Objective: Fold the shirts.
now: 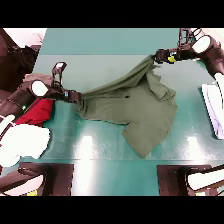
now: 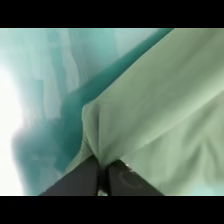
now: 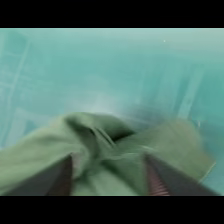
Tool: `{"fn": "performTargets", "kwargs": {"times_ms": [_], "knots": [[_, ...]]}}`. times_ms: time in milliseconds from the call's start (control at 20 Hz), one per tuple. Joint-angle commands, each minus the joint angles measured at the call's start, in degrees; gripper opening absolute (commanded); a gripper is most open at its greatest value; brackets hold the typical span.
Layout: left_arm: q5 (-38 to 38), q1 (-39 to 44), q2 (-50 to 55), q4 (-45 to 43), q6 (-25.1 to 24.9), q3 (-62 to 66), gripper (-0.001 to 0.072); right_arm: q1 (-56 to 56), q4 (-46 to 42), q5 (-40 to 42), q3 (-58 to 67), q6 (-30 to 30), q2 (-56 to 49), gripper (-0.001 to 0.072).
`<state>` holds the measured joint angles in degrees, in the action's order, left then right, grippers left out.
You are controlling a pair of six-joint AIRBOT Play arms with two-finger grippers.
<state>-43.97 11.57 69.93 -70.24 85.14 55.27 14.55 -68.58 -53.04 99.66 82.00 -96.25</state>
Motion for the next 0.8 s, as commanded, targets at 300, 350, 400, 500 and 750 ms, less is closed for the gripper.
{"fn": "performTargets", "kwargs": {"times_ms": [300,350,400,500,750], "knots": [[-20.5,-15.9,2.1,0.0,-6.9,11.4,0.0613,-7.6,0.1,-28.7,12.0,-1.3,-0.5,0.0521],[-23.0,-16.3,2.1,0.2,-9.3,10.8,0.0613,-8.2,0.1,-30.2,10.5,-1.4,0.6,0.0521],[-24.6,-16.4,2.1,0.4,-10.9,9.8,0.0613,-8.4,0.1,-30.7,7.8,-1.5,2.3,0.0521],[-23.7,-16.4,2.1,4.8,-14.5,6.5,0.0613,-8.5,0.1,-29.9,1.0,-1.6,6.4,0.0521],[-16.1,-14.0,2.3,10.3,-19.6,1.3,0.0613,-7.9,0.0,-24.2,-16.6,-1.6,16.9,0.0521]]}}
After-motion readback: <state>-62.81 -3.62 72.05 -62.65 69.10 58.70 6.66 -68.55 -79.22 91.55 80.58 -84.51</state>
